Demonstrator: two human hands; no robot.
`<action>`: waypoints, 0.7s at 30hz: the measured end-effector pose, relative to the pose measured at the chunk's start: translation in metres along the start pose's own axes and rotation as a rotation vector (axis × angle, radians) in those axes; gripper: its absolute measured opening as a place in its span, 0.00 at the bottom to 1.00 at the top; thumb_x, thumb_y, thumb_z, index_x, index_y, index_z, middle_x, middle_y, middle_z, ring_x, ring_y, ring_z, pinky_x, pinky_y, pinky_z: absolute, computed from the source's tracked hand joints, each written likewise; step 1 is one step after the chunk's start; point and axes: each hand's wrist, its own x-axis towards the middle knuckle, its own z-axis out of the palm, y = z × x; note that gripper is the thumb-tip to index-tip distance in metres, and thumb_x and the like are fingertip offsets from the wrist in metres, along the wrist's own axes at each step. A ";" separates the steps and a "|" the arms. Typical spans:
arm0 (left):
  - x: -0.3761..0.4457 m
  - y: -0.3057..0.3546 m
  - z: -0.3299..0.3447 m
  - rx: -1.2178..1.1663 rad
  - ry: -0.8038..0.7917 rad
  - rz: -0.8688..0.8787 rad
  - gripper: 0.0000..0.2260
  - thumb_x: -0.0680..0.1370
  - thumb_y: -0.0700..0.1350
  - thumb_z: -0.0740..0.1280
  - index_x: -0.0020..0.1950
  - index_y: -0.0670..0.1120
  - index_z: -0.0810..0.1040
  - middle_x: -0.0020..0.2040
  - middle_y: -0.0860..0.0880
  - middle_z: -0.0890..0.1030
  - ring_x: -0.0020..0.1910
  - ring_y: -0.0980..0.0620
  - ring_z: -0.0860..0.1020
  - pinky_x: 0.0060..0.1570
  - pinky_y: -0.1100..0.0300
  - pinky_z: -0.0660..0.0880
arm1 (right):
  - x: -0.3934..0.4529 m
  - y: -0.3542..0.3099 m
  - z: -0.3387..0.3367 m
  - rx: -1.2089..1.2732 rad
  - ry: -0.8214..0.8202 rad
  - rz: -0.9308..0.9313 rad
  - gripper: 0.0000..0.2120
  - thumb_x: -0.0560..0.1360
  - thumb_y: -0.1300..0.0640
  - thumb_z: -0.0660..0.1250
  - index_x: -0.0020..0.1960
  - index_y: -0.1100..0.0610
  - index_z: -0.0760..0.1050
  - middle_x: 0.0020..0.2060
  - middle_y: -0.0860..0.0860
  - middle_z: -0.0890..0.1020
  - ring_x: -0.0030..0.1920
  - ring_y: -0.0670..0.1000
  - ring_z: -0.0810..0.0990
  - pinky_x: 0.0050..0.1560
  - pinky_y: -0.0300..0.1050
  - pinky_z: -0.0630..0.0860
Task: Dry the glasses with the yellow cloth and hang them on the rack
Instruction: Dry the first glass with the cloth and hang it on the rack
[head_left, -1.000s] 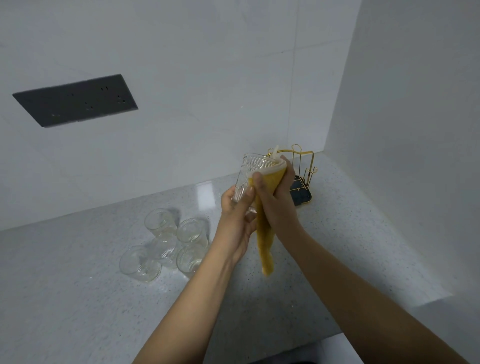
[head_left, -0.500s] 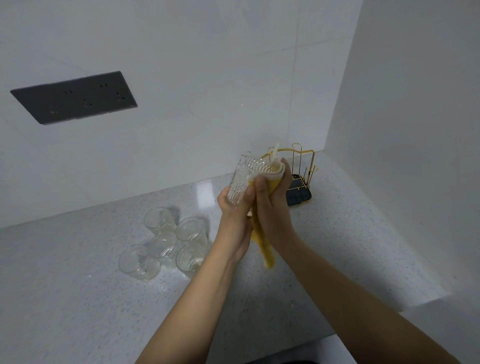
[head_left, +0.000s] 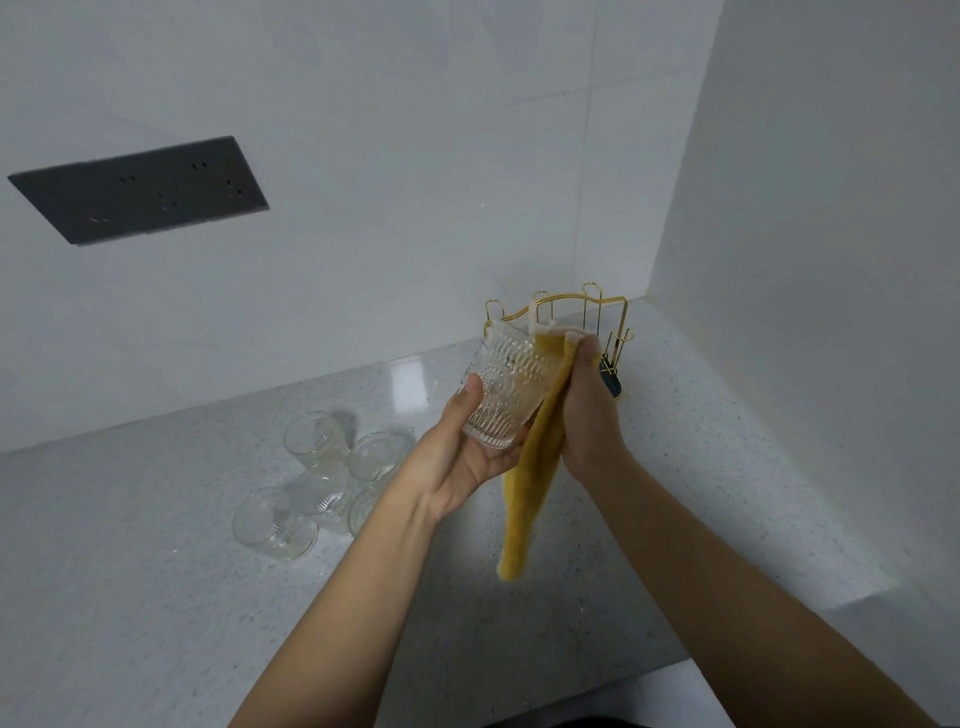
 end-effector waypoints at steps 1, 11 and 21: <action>0.000 0.001 -0.003 0.025 0.003 -0.002 0.51 0.56 0.61 0.81 0.73 0.45 0.66 0.60 0.41 0.80 0.52 0.44 0.81 0.56 0.46 0.78 | 0.000 -0.005 -0.003 0.099 -0.015 0.063 0.27 0.78 0.38 0.46 0.57 0.53 0.75 0.50 0.54 0.82 0.51 0.53 0.81 0.50 0.50 0.78; -0.002 0.009 -0.009 0.129 0.089 0.152 0.33 0.58 0.51 0.83 0.58 0.46 0.73 0.50 0.46 0.83 0.47 0.44 0.84 0.41 0.49 0.83 | -0.010 -0.026 -0.009 -0.234 -0.008 0.022 0.28 0.78 0.37 0.47 0.67 0.52 0.69 0.57 0.48 0.77 0.58 0.47 0.75 0.62 0.47 0.69; -0.006 0.012 -0.015 0.156 0.082 0.146 0.43 0.54 0.54 0.84 0.63 0.41 0.71 0.55 0.42 0.83 0.52 0.41 0.83 0.44 0.46 0.82 | -0.028 -0.048 -0.018 -0.566 -0.435 0.148 0.26 0.79 0.43 0.47 0.67 0.59 0.67 0.56 0.52 0.76 0.57 0.49 0.73 0.63 0.43 0.62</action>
